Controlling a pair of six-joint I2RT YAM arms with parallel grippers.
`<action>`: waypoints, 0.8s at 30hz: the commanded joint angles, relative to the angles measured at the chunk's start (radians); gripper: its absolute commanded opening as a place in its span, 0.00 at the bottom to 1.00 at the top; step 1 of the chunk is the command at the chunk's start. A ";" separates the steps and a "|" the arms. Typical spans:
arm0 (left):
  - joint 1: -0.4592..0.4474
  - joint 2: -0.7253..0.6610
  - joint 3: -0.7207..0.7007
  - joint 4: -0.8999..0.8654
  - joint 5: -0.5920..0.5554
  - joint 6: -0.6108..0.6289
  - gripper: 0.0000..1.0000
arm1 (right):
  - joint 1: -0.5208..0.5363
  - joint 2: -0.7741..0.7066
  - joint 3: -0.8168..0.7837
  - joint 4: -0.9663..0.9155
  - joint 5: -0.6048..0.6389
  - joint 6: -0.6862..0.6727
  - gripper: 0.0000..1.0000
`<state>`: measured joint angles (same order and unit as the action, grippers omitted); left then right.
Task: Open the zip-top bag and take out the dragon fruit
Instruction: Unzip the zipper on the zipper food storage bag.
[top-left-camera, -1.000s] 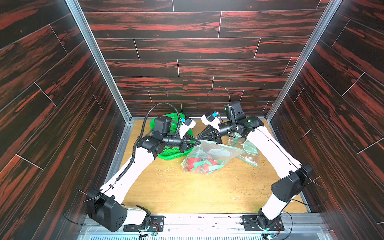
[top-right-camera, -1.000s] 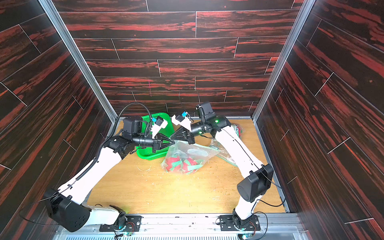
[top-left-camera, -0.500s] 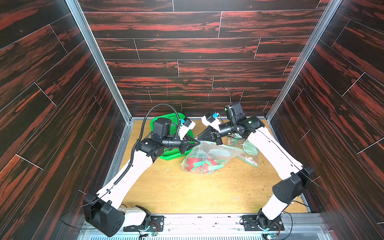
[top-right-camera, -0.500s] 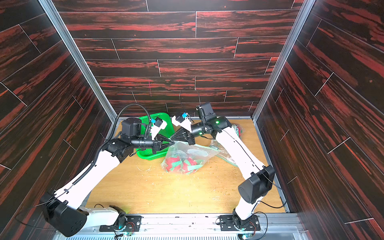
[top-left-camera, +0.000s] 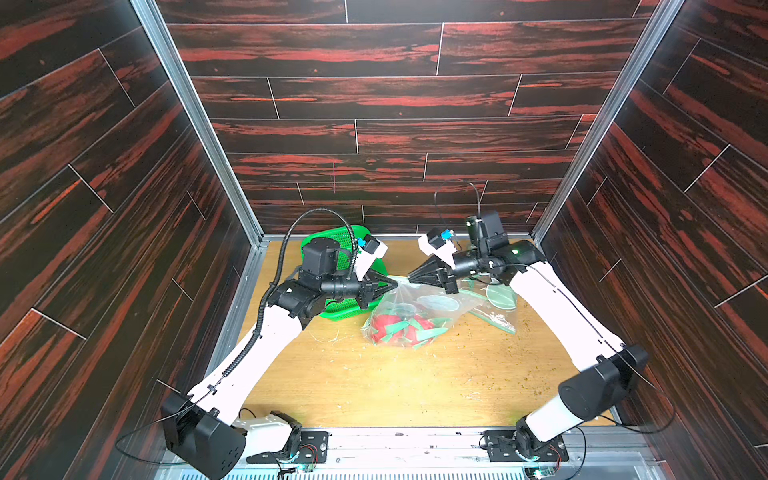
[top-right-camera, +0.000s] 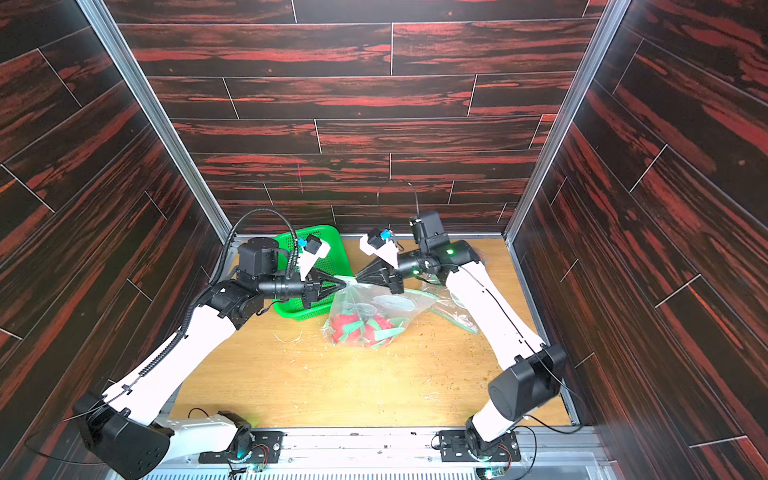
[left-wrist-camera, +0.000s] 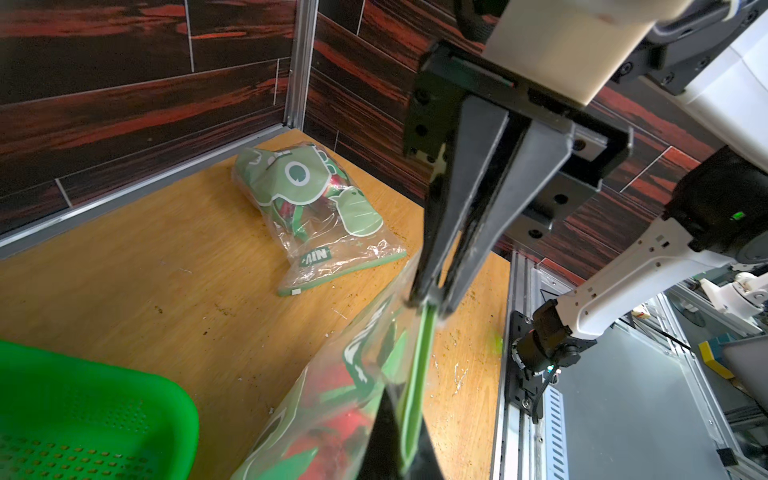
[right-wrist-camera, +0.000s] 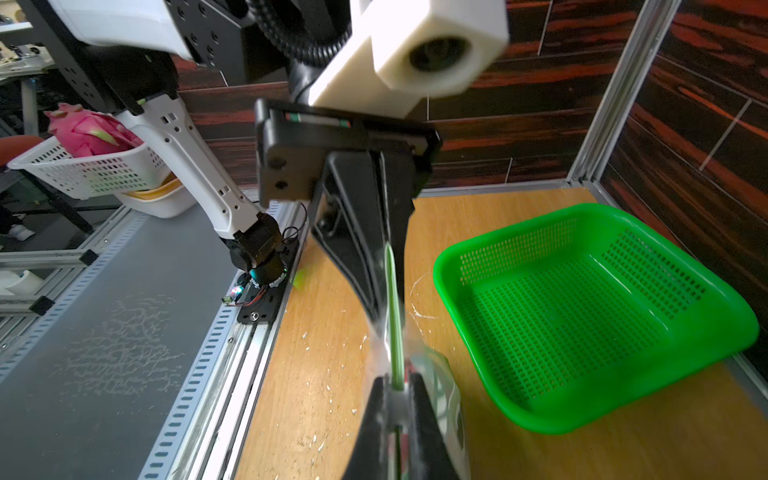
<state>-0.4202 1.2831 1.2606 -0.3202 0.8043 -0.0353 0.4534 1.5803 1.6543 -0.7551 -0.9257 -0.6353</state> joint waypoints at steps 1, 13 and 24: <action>0.038 -0.103 0.027 0.135 -0.003 -0.016 0.00 | -0.064 -0.042 -0.072 -0.038 0.045 -0.019 0.00; 0.076 -0.155 0.049 0.101 -0.043 -0.040 0.00 | -0.209 -0.195 -0.309 0.110 -0.001 0.001 0.00; 0.096 -0.209 0.106 -0.010 -0.132 -0.012 0.00 | -0.329 -0.244 -0.425 0.249 -0.067 0.035 0.00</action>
<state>-0.3553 1.1744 1.2705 -0.4088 0.7094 -0.0589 0.1741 1.3529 1.2564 -0.5114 -1.0206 -0.6167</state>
